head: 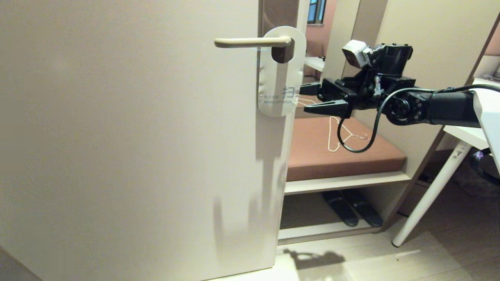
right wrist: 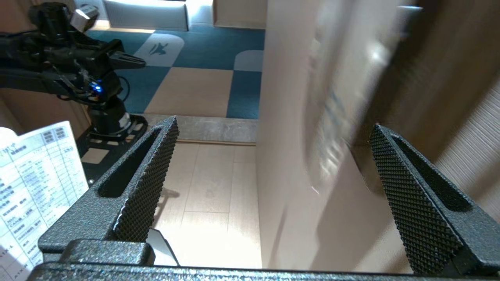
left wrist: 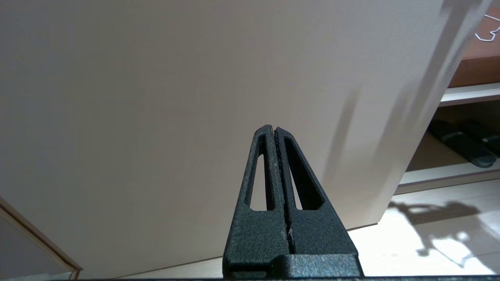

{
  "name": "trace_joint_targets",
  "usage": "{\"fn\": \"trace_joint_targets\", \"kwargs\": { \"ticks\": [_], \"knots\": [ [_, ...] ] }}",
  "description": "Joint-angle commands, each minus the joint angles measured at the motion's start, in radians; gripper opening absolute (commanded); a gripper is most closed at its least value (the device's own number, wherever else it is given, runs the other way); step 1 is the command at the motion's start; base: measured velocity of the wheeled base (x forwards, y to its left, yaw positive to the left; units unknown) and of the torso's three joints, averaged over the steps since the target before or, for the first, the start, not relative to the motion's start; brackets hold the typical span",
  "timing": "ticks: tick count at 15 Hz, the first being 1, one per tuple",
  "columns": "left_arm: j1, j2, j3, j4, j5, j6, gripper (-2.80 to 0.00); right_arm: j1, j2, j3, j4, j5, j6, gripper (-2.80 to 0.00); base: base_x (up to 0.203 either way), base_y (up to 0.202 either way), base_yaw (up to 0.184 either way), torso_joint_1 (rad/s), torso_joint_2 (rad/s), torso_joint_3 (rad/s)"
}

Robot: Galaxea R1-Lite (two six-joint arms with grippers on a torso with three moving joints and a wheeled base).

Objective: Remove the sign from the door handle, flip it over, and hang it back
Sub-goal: Take down the sign

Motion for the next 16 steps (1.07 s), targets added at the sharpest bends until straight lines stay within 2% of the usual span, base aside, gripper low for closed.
{"fn": "trace_joint_targets", "kwargs": {
  "ticks": [1,13,16],
  "knots": [
    [0.0,0.001,0.0,0.0,0.0,0.0,-2.8,0.02,-0.014,0.001,-0.002,0.009,-0.001,0.0,0.0,0.0,0.0,0.0,0.0,0.0],
    [0.0,0.001,0.0,0.0,0.0,0.0,-2.8,0.054,-0.026,-0.027,-0.002,0.005,-0.002,0.0,0.0,0.0,0.0,0.0,0.0,0.0],
    [0.0,0.001,0.0,0.0,0.0,0.0,-2.8,0.068,-0.014,-0.019,-0.002,-0.083,0.006,0.0,0.0,0.0,0.0,0.0,0.0,0.0]
  ]
}}
